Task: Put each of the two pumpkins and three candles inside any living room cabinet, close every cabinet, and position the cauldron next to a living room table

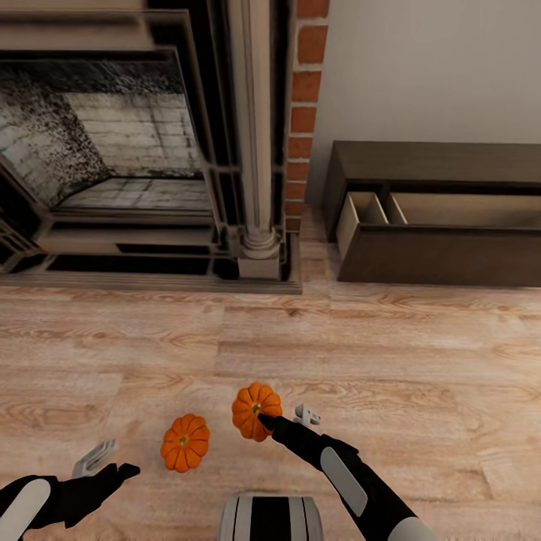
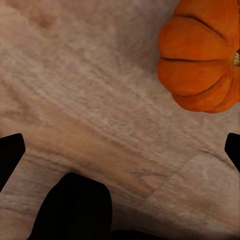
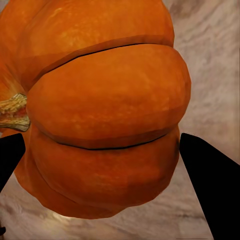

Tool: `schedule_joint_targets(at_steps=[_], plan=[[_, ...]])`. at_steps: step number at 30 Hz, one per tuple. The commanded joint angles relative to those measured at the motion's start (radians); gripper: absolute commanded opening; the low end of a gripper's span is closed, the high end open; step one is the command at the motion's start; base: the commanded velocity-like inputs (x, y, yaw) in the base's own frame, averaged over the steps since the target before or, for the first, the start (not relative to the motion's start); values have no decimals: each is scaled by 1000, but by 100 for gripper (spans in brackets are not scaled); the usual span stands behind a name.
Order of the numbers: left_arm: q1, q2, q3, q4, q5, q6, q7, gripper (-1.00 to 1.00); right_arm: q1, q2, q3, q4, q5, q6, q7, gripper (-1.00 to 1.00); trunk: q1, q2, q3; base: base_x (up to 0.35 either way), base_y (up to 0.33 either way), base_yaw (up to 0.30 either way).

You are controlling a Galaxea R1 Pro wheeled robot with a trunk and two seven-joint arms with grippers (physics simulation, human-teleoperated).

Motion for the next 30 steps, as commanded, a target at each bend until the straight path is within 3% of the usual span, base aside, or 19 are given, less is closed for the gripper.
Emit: schedule_joint_targets(at_steps=[1,15,26,30], plan=[[0,0,0,1,0,0,-2,100,0,0,0,-1,-1,0,-3,-100,0,0,-4,0,0,0],[0,31,3,2,-14,0,-92,100,0,0,2,-4,-1,-1,-1,-100,7,-4,-58,0,0,0],[0,31,3,-1,-14,0,-96,100,1,7,5,-4,5,-3,-3,-100,7,-4,-58,0,0,0],[0,31,3,-2,-13,1,-98,100,1,9,7,-5,7,-2,-3,-100,8,-4,-74,0,0,0]])
